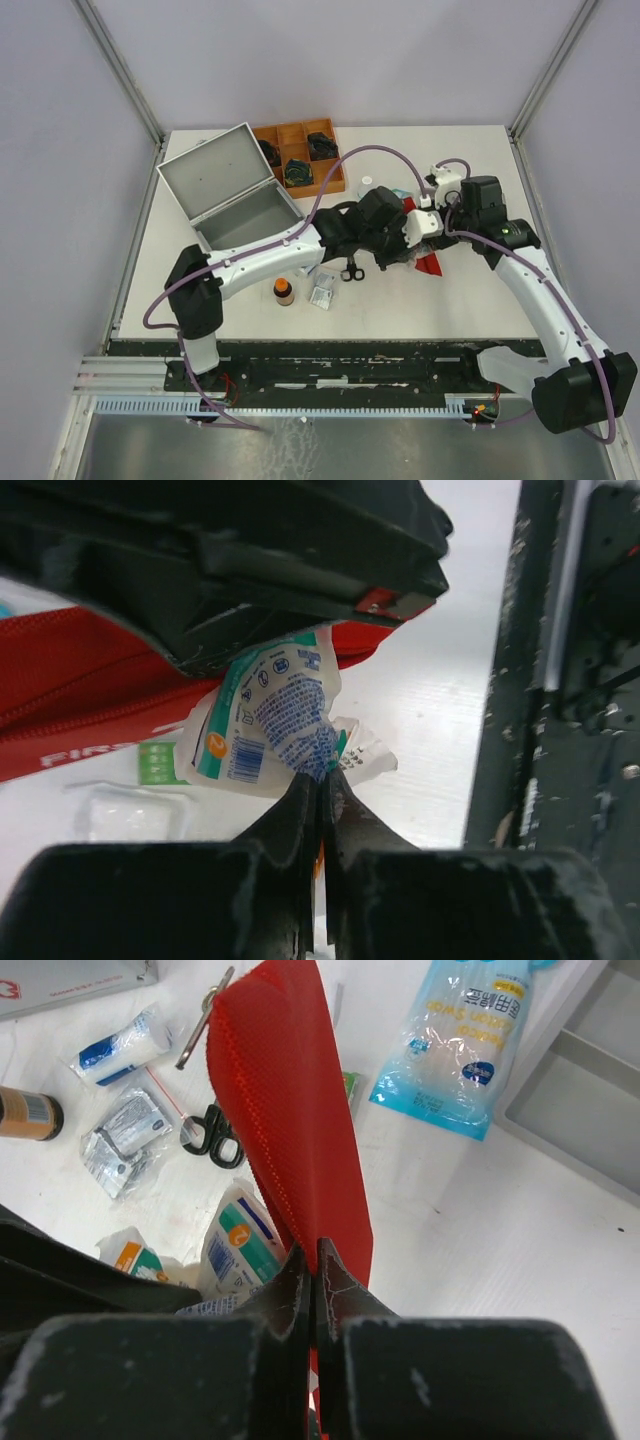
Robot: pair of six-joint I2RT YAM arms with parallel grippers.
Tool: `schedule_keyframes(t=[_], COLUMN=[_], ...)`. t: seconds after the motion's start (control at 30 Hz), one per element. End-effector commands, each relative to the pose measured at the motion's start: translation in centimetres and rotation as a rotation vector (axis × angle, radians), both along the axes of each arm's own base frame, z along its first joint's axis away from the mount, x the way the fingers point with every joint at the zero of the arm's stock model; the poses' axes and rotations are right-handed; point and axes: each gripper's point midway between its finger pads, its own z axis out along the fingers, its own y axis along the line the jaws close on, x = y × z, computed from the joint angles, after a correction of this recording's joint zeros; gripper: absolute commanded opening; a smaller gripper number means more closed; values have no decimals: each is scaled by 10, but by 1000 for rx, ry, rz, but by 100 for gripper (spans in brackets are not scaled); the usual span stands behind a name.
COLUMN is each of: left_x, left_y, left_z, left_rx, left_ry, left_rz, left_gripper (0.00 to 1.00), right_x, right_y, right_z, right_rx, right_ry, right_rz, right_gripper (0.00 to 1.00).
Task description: Organize the medicine kit
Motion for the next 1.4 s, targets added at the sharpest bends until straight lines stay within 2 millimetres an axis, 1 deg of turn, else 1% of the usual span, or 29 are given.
schedule_keyframes(t=[0.0, 0.07, 0.2, 0.23, 0.3, 0.33, 0.43, 0.6, 0.67, 0.73, 0.9, 1.0, 1.07, 1.2, 1.37], left_x=[-2, 2, 12, 13, 14, 13, 10, 0, -3, -3, 4, 13, 15, 15, 18], left_y=[-15, -7, 6, 8, 8, 8, 9, 10, 11, 11, 10, 17, 17, 15, 15], left_z=[37, 44, 58, 60, 71, 75, 90, 106, 112, 114, 105, 109, 111, 110, 111], left_rx=[-221, -288, -429, -453, -528, -556, -633, -685, -718, -731, -753, -829, -855, -871, -914], left_ry=[239, 333, 531, 579, 665, 744, 886, 996, 1030, 1070, 1163, 1249, 1277, 1334, 1379], left_rz=[83, 107, 172, 183, 179, 191, 158, 103, 87, 96, 144, 167, 160, 159, 148], left_gripper=[3, 3, 3, 3, 3, 3, 3, 3, 3, 3, 3, 3, 3, 3, 3], right_x=[18, 21, 23, 24, 27, 28, 31, 38, 40, 40, 39, 36, 35, 36, 33], right_y=[-5, -10, -10, -10, -10, -10, -11, -18, -20, -17, -13, -9, -5, -2, 8], right_z=[20, 21, 27, 27, 29, 29, 28, 23, 25, 28, 34, 35, 38, 40, 43], right_rx=[6, -8, 20, 20, 20, 20, 13, -38, -45, -35, -12, 9, 33, 47, 96], right_ry=[-117, -134, -160, -160, -169, -168, -177, -190, -207, -218, -226, -223, -221, -218, -210], right_rz=[-74, -106, -131, -134, -141, -142, -159, -208, -228, -226, -224, -210, -195, -194, -154], right_gripper=[1, 1, 0, 0, 1, 0, 1, 1, 0, 1, 1, 1, 1, 0, 1])
